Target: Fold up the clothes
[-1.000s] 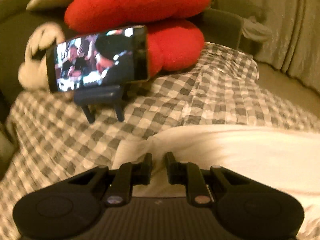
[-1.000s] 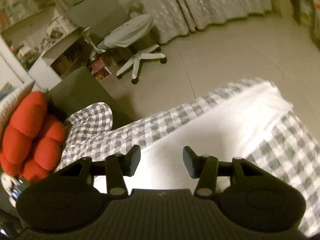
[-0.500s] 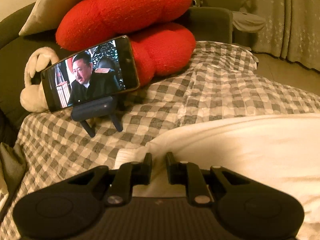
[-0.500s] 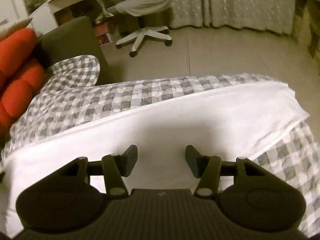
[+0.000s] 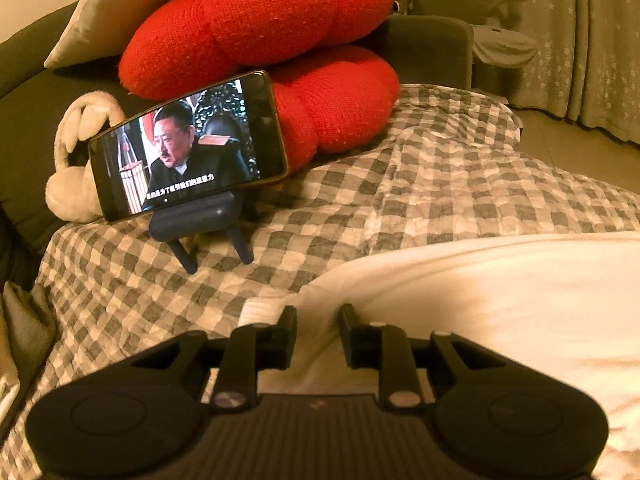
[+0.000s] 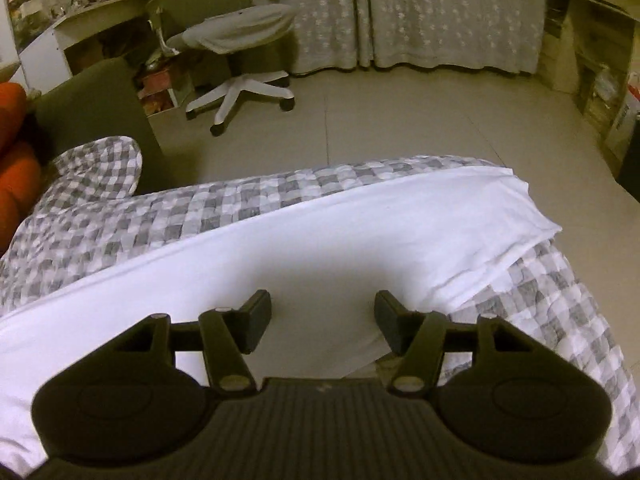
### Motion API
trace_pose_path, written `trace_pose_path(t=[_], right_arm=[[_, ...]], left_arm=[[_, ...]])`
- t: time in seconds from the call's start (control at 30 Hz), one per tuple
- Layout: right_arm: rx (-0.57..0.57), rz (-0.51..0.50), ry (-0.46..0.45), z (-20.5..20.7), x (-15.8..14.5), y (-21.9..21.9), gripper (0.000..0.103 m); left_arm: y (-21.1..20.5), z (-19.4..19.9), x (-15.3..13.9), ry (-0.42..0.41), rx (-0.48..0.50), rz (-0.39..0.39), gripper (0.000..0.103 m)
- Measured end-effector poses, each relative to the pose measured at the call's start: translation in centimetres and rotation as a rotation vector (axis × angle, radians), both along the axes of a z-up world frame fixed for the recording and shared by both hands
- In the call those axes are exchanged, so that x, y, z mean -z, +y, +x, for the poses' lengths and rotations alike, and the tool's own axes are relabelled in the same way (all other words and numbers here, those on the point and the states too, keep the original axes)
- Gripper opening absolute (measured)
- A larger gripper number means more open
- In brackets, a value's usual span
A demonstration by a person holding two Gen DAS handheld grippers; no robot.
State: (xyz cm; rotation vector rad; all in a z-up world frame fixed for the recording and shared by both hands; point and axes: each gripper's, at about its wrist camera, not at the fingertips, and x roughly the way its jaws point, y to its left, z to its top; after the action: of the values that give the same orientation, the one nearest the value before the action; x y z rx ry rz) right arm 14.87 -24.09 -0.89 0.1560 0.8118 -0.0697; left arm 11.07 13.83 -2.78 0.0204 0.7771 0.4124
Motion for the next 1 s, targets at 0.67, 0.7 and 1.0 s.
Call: trace_pose_path(t=[0.67, 0.7, 1.0], right_arm=[[0.013, 0.06, -0.025, -0.6, -1.8, 0.1, 0.062], [0.01, 0.061, -0.027, -0.7, -1.9, 0.2, 0.063], [-0.013, 0.056, -0.016, -0.6, -1.7, 0.8, 0.063]], left_arm=[[9.5, -1.7, -1.9, -0.094, -0.188, -0.3, 0.032], [9.9, -1.9, -1.9, -0.1, -0.198, -0.312, 0.032], [8.9, -1.7, -1.2, -0.079, -0.1, -0.278, 0.034]])
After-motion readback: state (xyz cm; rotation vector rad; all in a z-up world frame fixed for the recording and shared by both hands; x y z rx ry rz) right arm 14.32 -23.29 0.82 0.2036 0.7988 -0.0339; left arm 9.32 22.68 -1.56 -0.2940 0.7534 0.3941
